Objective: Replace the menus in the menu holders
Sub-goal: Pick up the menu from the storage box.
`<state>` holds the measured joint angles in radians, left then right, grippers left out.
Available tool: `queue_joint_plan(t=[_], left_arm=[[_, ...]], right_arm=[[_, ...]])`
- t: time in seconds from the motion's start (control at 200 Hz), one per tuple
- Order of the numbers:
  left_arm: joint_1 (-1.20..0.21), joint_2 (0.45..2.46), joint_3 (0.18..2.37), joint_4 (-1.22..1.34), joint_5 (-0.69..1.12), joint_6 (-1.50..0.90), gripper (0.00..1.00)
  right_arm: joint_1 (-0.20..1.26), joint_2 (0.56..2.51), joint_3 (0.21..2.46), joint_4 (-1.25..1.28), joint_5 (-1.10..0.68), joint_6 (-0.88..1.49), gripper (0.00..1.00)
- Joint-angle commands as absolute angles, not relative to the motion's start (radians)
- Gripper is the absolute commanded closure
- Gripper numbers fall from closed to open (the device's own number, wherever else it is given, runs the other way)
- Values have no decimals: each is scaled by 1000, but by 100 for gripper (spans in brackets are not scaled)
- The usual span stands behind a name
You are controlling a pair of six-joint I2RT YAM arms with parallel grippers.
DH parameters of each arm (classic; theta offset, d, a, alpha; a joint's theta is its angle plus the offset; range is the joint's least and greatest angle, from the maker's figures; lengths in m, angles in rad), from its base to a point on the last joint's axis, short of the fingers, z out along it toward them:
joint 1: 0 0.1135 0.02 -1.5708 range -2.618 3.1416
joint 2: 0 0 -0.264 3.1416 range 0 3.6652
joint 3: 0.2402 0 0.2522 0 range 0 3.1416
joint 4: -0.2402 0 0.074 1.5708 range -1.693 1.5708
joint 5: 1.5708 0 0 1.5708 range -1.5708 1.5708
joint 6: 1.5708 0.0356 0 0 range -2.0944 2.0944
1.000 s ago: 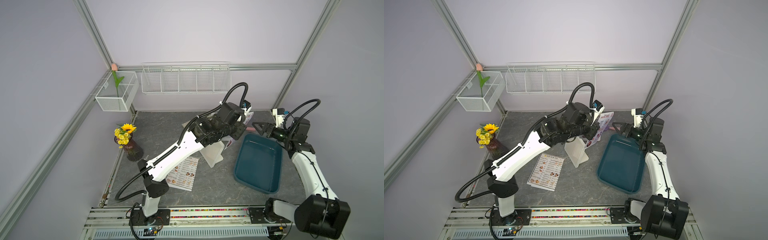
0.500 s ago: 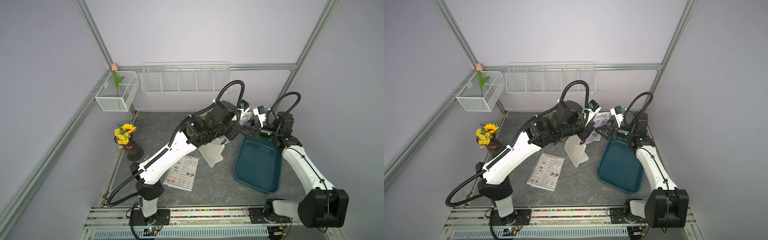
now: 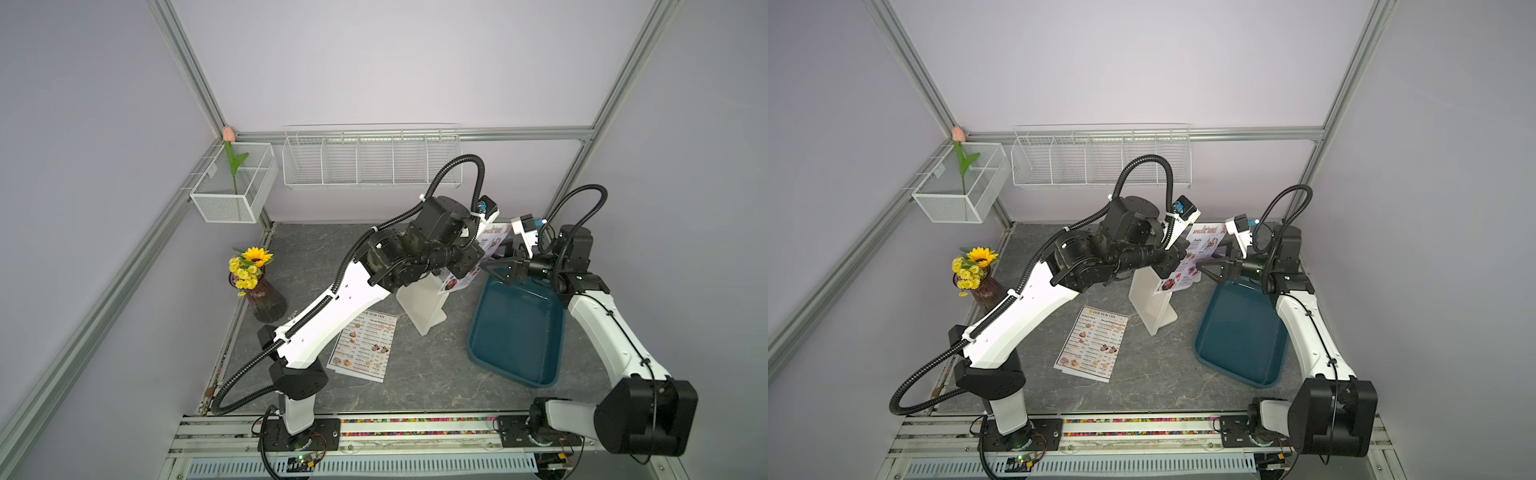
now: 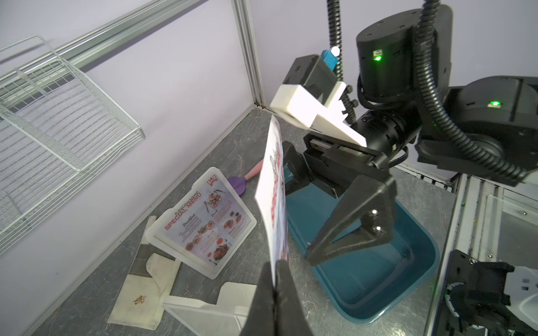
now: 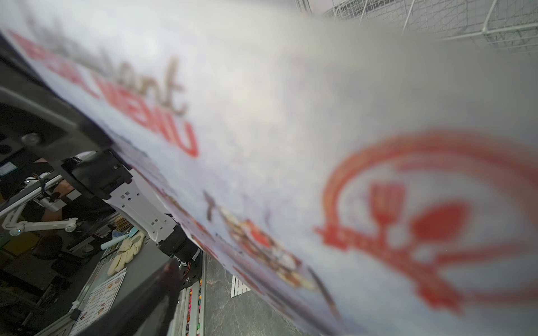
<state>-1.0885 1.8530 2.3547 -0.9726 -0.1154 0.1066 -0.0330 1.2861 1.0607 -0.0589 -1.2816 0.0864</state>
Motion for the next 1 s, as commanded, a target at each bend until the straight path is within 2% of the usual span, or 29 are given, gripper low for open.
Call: queue_joint_plan(t=[0.0, 0.395, 0.625, 0.73, 0.995], left_arm=[[-1069, 1825, 2311, -965, -109, 94, 100], [-979, 1742, 2130, -836, -67, 42, 100], [-944, 1713, 2044, -764, -41, 9, 100], [-925, 1706, 2018, -734, -34, -11, 100], [-917, 1702, 1978, -707, -35, -18, 100]], right_arm=[[-38, 1268, 1053, 0, -1363, 109, 7], [-41, 1244, 1049, -43, -1359, 109, 31], [-34, 1241, 1045, 6, -1301, 200, 52], [-33, 1247, 1043, 32, -1283, 252, 57], [-20, 1217, 1036, 99, -1194, 367, 80]])
